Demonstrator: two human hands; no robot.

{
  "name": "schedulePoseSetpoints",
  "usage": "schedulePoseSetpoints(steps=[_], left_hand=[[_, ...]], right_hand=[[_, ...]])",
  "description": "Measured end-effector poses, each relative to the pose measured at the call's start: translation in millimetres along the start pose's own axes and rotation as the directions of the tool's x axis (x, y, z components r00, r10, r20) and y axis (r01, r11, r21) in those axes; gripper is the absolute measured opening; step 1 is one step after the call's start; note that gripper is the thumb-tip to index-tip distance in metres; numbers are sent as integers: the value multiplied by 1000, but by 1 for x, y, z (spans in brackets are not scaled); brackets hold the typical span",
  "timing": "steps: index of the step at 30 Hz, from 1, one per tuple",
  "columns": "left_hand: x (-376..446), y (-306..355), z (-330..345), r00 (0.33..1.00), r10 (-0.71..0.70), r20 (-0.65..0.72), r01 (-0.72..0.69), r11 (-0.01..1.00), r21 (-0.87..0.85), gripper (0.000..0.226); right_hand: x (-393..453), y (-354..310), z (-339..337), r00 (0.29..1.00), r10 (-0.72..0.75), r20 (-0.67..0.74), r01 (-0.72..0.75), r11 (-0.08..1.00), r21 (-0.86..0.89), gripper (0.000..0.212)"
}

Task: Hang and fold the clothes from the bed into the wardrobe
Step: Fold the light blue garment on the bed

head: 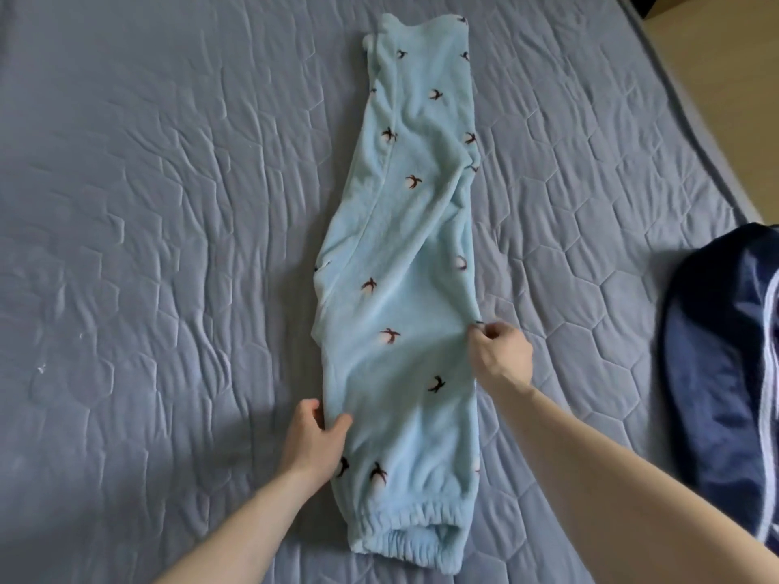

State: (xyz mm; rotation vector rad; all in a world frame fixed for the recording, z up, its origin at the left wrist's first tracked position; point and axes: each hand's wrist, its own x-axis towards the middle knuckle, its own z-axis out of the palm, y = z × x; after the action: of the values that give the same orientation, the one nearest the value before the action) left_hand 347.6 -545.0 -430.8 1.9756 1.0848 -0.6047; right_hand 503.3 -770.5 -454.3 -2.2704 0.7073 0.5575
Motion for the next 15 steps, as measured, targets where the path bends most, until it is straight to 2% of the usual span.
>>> schedulePoseSetpoints(steps=[1, 3, 7, 11, 13, 15], left_hand=[[-4, -6, 0, 997, -49, 53, 48, 999, 9, 37], [-14, -22, 0, 978, -123, 167, 122, 992, 14, 38], [-36, -50, -2, 926, -210, 313, 223, 975, -6, 44], [-58, -71, 2, 848, -297, 439, 393, 908, -145, 40], [-63, -78, 5, 819, -288, 496, 429, 882, -197, 60], [-67, -78, 9, 815, -267, 514, 444, 857, -260, 65]], right_hand=[[-1, 9, -4, 999, 43, 17, -43, 999, 0, 27], [-3, 27, -9, 990, 101, 97, -98, 995, -35, 31], [-38, 58, -15, 966, 89, 244, -100, 995, 30, 57], [-116, 104, -17, 852, 179, 493, -221, 975, 27, 55], [-140, 123, -9, 803, 184, 566, -251, 967, 41, 59], [-156, 128, 1, 797, 196, 571, -305, 947, 101, 51]])
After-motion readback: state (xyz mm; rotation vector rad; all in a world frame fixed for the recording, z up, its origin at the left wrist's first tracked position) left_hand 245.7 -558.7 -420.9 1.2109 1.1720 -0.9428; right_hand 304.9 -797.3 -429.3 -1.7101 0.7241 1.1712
